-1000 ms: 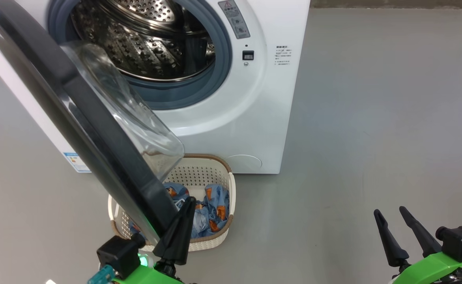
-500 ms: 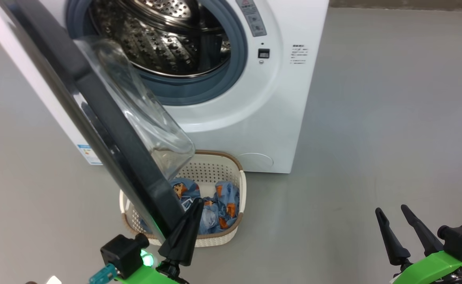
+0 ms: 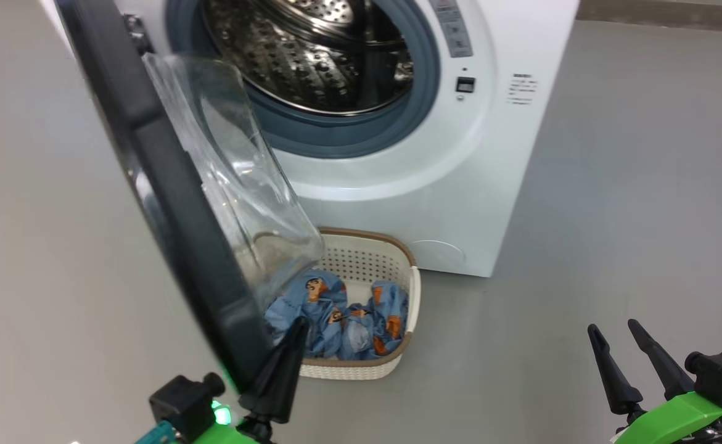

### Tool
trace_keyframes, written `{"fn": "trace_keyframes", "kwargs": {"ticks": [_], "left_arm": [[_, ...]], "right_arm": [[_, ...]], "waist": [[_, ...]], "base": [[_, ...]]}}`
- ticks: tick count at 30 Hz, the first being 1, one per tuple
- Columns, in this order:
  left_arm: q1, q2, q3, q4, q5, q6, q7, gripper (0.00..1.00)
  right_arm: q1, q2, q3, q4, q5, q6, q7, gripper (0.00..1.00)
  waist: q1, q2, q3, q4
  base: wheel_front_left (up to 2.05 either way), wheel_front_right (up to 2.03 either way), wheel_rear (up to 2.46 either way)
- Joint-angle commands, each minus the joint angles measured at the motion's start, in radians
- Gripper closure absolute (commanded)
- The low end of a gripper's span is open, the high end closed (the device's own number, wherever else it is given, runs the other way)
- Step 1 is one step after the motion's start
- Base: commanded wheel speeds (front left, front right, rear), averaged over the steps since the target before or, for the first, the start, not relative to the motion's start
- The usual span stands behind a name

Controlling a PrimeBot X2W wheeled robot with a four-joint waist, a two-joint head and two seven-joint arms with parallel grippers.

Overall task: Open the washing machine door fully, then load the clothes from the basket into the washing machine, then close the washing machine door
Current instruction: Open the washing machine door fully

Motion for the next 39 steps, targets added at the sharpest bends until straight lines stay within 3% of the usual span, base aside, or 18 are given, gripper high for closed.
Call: {"fn": "trace_keyframes", "kwargs": {"ticks": [1, 12, 20, 31, 39], "left_arm": [[-0.015, 0.045, 0.076, -0.024, 0.003, 0.028, -0.004, 1.0], [0.041, 0.079, 0.094, -0.1, 0.03, 0.087, 0.012, 1.0], [0.068, 0.121, 0.16, -0.132, 0.031, 0.141, 0.02, 1.0], [0.072, 0.183, 0.295, -0.106, 0.016, 0.203, 0.008, 1.0], [0.031, 0.226, 0.395, -0.023, -0.004, 0.21, -0.006, 1.0]], "right_arm": [[0.011, -0.02, 0.016, -0.025, -0.005, 0.002, -0.012, 0.0], [0.011, -0.027, 0.025, -0.024, -0.001, 0.002, -0.012, 0.0], [0.004, -0.03, 0.03, -0.025, -0.004, 0.002, -0.012, 0.0], [-0.001, -0.034, 0.044, -0.027, -0.005, 0.002, -0.012, 0.0], [-0.016, -0.043, 0.045, -0.03, -0.01, 0.002, -0.012, 0.0]], "waist": [[0.0, 0.0, -0.003, 0.029], [0.0, 0.0, -0.007, 0.112], [0.0, 0.0, 0.0, 0.152], [0.0, 0.0, 0.015, 0.157], [0.0, 0.0, 0.047, 0.147]], "base": [[0.0, 0.0, 0.0], [0.0, 0.0, 0.0], [0.0, 0.0, 0.0], [0.0, 0.0, 0.0], [0.0, 0.0, 0.0]]}}
